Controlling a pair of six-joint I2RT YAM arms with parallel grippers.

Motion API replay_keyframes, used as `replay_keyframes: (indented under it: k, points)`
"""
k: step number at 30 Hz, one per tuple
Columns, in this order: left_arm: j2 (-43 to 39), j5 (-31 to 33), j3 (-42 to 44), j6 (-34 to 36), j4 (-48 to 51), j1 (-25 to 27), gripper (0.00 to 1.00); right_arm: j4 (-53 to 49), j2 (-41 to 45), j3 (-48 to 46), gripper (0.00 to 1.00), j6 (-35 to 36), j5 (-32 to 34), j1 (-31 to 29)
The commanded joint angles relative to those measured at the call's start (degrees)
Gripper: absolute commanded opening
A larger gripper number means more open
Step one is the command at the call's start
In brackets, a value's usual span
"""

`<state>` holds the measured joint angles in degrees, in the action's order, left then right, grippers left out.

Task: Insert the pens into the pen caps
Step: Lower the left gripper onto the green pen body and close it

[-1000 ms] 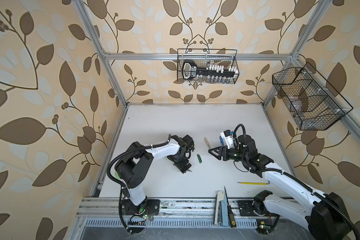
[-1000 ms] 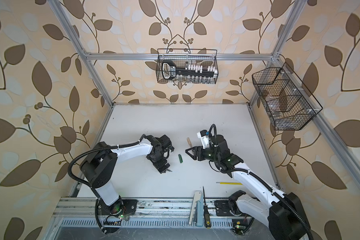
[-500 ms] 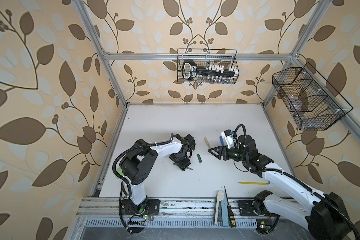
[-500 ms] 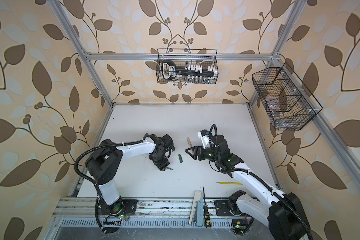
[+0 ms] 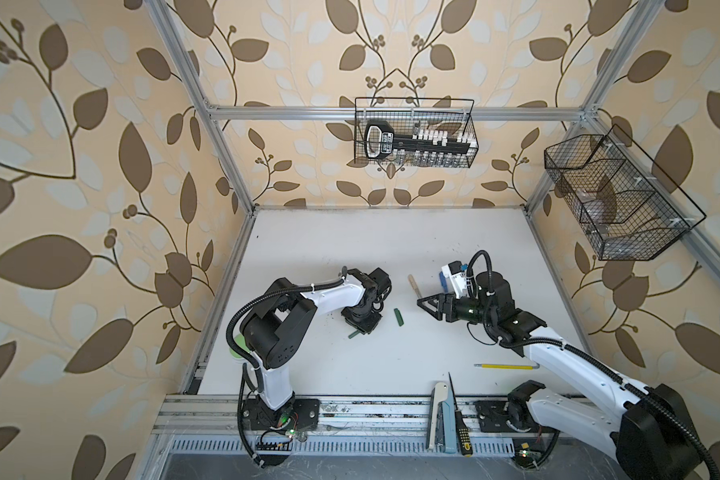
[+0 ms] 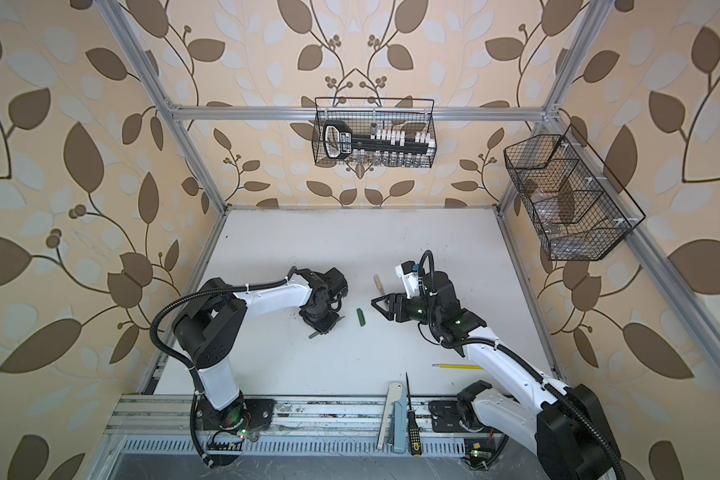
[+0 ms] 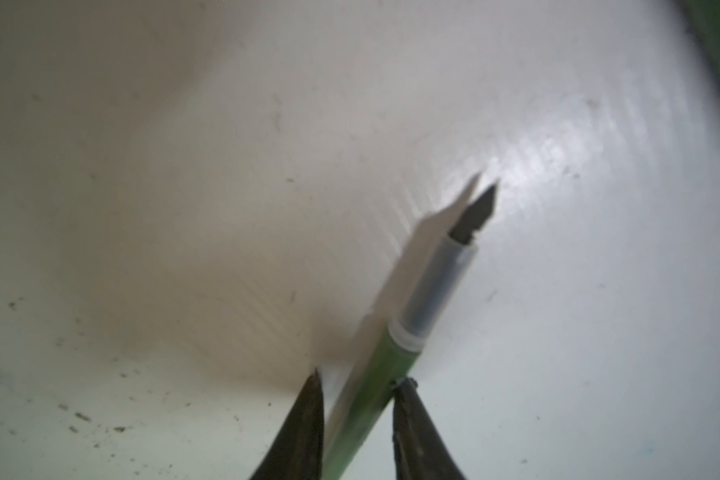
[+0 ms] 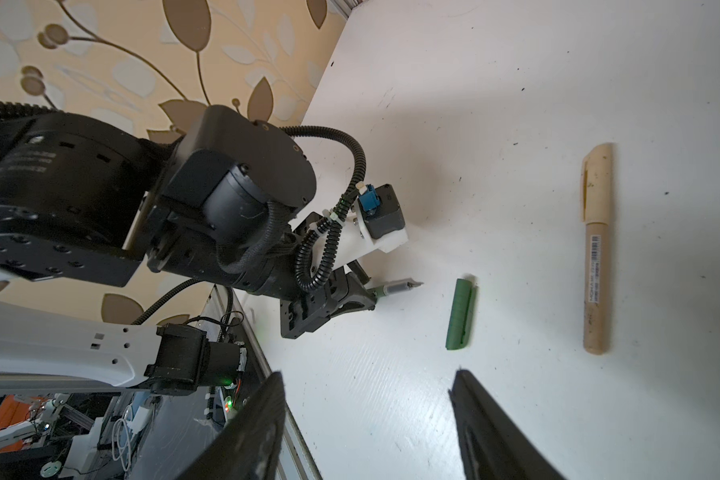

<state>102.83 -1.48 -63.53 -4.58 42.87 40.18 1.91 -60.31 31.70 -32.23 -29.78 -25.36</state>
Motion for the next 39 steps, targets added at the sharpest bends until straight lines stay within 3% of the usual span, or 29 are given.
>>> replay_keyframes:
  k: [1,5,10,12,15,18,22,25,39]
  points:
    - [-3.8,-3.0,2.6,-5.7,-4.3,0.2,0.23,1.3,-1.1,-0.5,0.64,-0.6,0.7,0.2]
    - [-3.4,-3.6,4.0,-8.0,-4.8,0.1,0.13,2.0,-1.6,-0.2,0.64,-1.3,0.8,-0.2]
    - [-4.1,-3.5,5.2,-11.1,-5.4,0.0,0.11,2.2,-1.6,-0.9,0.65,-1.3,1.3,-0.4]
    - [-4.9,-2.8,5.6,-12.2,-5.6,0.0,0.24,2.7,-1.9,-1.0,0.65,-1.5,1.3,-0.5]
    - [-6.2,-3.2,7.1,-12.7,-6.7,-0.1,0.28,3.4,-2.7,-0.9,0.65,-1.5,1.1,-0.6]
    - [-5.9,-3.0,7.5,-12.7,-5.9,-0.1,0.47,3.8,-3.0,-0.9,0.65,-1.7,1.3,-1.0]
    - [-5.3,-2.6,7.9,-12.2,-5.0,-0.1,0.63,5.2,-4.0,-0.9,0.65,-2.2,1.5,-1.7]
    - [-4.5,-3.1,7.5,-11.9,-4.4,-0.2,0.66,5.8,-4.8,-0.8,0.65,-2.4,1.3,-2.1]
    - [-7.1,-6.1,13.0,-14.5,-7.5,-0.1,0.21,2.5,-5.0,0.6,0.65,-2.9,7.1,-3.0]
